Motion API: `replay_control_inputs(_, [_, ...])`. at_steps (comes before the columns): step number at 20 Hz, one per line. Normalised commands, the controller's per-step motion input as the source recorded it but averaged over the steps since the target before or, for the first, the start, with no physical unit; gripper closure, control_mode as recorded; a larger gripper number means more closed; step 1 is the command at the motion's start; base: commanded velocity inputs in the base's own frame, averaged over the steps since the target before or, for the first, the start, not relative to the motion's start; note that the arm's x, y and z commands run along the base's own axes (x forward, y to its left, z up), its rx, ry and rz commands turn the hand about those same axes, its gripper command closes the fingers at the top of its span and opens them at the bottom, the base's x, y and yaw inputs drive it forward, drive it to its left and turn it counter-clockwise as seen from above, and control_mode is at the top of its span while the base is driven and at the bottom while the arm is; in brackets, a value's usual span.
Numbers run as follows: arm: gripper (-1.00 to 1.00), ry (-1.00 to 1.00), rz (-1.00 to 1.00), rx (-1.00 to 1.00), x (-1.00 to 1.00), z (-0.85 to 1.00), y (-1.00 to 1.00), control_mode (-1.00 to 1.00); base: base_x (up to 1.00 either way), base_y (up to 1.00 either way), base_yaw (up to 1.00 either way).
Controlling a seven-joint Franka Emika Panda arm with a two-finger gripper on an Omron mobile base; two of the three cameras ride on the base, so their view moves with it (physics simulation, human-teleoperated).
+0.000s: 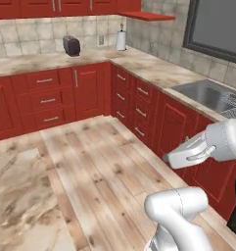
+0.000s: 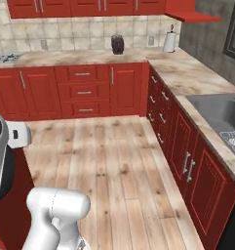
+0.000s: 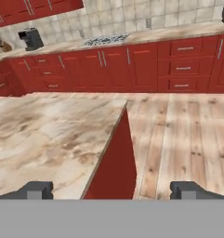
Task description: Get the candle and the beer from the cabinet and move them to the dining counter.
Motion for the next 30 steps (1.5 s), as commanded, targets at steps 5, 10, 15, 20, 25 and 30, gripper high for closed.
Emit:
replay_control_inputs(5, [-1.00, 0.00, 0.00, 0.00, 0.00, 0.00, 0.00, 1.00, -0.44, -0.04, -0.57])
replay_control_inputs(10, [-1.00, 0.00, 0.00, 0.00, 0.00, 0.00, 0.00, 1.00, -0.56, -0.15, -0.51])
replay_control_inputs(15, [-1.00, 0.00, 0.00, 0.00, 0.00, 0.00, 0.00, 1.00, -0.56, -0.29, -0.49])
replay_control_inputs(20, [-1.00, 0.00, 0.00, 0.00, 0.00, 0.00, 0.00, 1.00, -0.54, -0.42, -0.46])
replay_control_inputs(25, [-1.00, 0.00, 0.00, 0.00, 0.00, 0.00, 0.00, 1.00, -0.54, -0.52, -0.44])
replay_control_inputs(30, [-1.00, 0.00, 0.00, 0.00, 0.00, 0.00, 0.00, 1.00, -0.48, -0.56, -0.43])
